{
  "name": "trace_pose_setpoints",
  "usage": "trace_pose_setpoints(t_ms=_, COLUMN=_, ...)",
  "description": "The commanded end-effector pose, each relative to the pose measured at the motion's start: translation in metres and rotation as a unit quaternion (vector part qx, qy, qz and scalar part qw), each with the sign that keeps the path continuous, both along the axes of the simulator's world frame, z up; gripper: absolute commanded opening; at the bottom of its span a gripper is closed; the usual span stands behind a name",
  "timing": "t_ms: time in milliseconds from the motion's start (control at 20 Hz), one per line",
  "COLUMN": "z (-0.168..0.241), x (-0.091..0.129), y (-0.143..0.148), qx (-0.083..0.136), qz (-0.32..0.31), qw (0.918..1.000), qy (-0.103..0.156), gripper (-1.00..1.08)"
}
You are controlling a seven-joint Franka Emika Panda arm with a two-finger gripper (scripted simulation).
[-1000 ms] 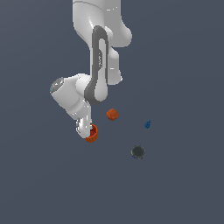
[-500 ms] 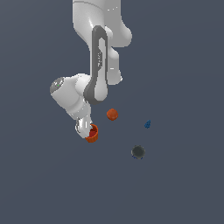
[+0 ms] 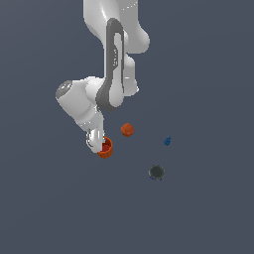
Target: Pick up a designated object from a clutter of objects.
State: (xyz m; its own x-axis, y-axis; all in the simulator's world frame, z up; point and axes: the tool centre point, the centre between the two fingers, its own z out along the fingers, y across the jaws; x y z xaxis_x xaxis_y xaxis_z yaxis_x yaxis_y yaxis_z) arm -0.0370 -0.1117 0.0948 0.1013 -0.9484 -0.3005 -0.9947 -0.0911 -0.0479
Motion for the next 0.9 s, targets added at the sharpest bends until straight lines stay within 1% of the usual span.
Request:
trace_pose_setpoints(t_ms=0, z=0.014, x=-0.002, y=0.003, qx=0.0, qz=0.0, qw=1.0, qy=-0.001, gripper=-1.0)
trace_pose_setpoints(t_ms=300, z=0.058, x=-0.011, y=0.013, qx=0.0, qz=0.0, qw=1.0, qy=-0.001, gripper=-1.0)
trace_pose_setpoints(t_ms=850, z=0.169, x=-0.032, y=0.037, qx=-0.002, qz=-0.001, qw=1.0, qy=0.0, gripper=-1.0)
